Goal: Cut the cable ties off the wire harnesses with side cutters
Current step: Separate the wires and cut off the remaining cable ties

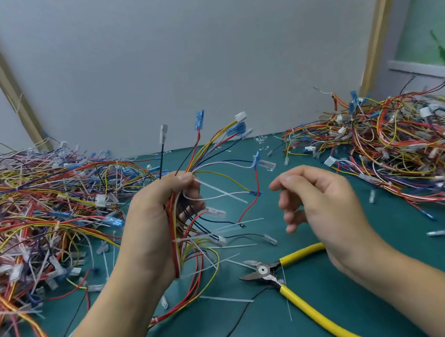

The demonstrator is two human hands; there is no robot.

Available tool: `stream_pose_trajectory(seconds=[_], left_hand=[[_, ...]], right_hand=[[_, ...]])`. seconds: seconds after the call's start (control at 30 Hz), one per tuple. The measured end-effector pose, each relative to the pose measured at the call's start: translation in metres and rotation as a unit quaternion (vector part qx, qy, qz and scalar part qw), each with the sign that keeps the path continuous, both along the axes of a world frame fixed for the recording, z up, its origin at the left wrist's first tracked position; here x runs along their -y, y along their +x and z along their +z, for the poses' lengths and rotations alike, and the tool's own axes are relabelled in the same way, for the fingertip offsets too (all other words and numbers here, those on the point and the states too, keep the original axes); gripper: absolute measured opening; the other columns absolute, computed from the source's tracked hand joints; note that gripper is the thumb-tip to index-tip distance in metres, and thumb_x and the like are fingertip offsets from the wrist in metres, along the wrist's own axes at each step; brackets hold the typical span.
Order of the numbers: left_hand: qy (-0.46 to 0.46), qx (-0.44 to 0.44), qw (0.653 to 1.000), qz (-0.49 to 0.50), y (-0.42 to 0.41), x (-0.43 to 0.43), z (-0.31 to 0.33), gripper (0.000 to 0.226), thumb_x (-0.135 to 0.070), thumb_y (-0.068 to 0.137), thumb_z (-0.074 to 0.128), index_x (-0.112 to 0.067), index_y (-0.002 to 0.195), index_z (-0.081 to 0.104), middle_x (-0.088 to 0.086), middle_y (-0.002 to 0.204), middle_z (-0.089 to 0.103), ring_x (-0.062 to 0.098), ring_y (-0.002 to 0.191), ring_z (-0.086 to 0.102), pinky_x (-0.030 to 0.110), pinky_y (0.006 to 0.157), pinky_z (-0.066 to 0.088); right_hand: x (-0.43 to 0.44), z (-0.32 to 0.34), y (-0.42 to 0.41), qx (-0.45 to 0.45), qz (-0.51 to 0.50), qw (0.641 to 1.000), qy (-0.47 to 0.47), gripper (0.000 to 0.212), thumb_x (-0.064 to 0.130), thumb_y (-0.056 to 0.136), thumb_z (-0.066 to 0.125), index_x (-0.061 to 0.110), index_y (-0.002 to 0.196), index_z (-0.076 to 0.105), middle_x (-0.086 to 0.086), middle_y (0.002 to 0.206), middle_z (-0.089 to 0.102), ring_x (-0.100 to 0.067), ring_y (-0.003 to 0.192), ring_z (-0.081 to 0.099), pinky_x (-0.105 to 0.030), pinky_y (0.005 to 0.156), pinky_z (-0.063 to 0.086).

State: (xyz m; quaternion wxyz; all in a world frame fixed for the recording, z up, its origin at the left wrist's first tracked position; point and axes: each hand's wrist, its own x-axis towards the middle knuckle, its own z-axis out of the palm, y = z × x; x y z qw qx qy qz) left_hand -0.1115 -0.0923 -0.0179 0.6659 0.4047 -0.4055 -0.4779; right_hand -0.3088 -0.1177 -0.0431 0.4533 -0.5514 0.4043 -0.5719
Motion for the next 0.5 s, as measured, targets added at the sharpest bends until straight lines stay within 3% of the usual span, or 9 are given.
stream_pose_trajectory(seconds=[0.13, 0.37, 0.5], left_hand=[[0.014, -0.037, 0.999, -0.003, -0.0004, -0.002, 0.0019, 0.028, -0.011, 0.09, 0.051, -0.014, 0.065, 0.063, -0.001, 0.061, 0.056, 0.015, 0.06, 0.054, 0.032, 0.075, 0.047], [0.018, -0.037, 0.999, -0.019, -0.0066, -0.0063, 0.0044, 0.031, -0.01, 0.09, 0.05, -0.014, 0.064, 0.065, 0.0, 0.061, 0.056, 0.016, 0.062, 0.052, 0.033, 0.076, 0.046], [0.022, -0.031, 0.999, -0.021, -0.0062, -0.0061, 0.0038, 0.026, -0.011, 0.092, 0.051, -0.013, 0.069, 0.063, -0.001, 0.063, 0.056, 0.015, 0.062, 0.053, 0.027, 0.068, 0.05]], right_hand=[[0.0, -0.0005, 0.002, -0.012, -0.01, 1.0, 0.005, 0.019, 0.011, 0.094, 0.058, 0.013, 0.083, 0.073, 0.001, 0.069, 0.062, -0.015, 0.057, 0.054, -0.026, 0.043, 0.047], [-0.0024, 0.0007, 0.0031, -0.02, 0.051, 0.998, 0.009, 0.023, 0.014, 0.096, 0.059, 0.022, 0.088, 0.079, 0.006, 0.095, 0.075, -0.013, 0.07, 0.059, -0.023, 0.049, 0.048], [-0.0025, -0.002, 0.0052, -0.046, 0.063, 0.997, 0.001, 0.013, 0.021, 0.091, 0.067, 0.024, 0.087, 0.079, 0.002, 0.086, 0.074, -0.008, 0.071, 0.06, -0.023, 0.053, 0.048]])
